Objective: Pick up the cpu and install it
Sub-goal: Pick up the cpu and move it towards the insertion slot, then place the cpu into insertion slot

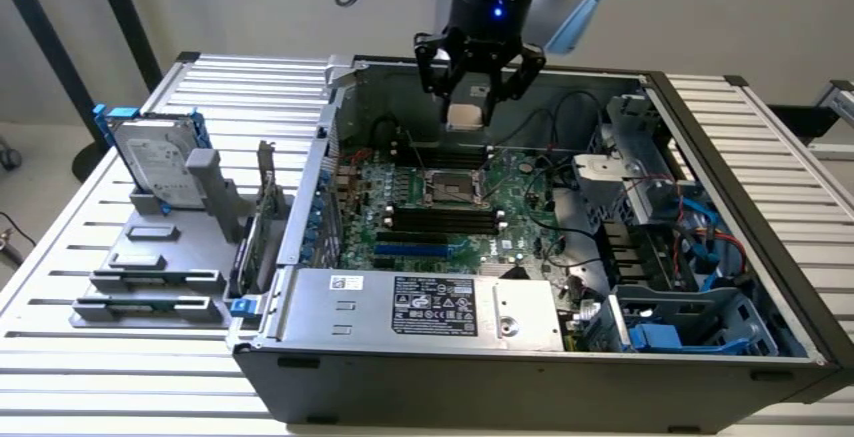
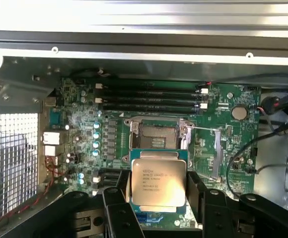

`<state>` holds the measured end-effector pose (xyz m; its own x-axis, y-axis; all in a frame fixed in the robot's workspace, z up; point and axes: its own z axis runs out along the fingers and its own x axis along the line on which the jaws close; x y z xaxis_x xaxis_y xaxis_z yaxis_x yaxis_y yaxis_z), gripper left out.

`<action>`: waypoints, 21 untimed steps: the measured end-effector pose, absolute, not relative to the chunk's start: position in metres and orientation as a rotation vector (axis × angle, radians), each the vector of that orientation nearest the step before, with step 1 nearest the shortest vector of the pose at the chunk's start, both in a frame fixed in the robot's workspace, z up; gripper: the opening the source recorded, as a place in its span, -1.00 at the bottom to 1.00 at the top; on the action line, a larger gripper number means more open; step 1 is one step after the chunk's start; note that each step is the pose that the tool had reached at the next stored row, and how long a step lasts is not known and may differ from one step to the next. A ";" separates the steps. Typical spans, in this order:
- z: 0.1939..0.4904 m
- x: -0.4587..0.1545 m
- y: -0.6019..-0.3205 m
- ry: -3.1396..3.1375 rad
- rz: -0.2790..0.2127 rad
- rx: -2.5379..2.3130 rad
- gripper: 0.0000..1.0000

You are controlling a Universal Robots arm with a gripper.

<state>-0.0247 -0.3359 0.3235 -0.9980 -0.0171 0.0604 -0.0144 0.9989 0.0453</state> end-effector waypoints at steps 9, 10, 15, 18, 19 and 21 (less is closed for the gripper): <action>0.307 -0.028 -0.325 -3.080 -0.065 -0.004 0.09; 0.305 -0.028 -0.325 -3.081 -0.064 -0.007 0.09; 0.301 -0.028 -0.325 -3.079 -0.063 -0.009 0.09; 0.301 -0.028 -0.325 -3.079 -0.064 -0.009 0.09; 0.301 -0.028 -0.325 -3.078 -0.064 -0.009 0.09; 0.301 -0.028 -0.325 -3.078 -0.064 -0.009 0.09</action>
<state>-0.0278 -0.3254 0.3013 -0.9980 0.0046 0.0631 0.0072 0.9991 0.0411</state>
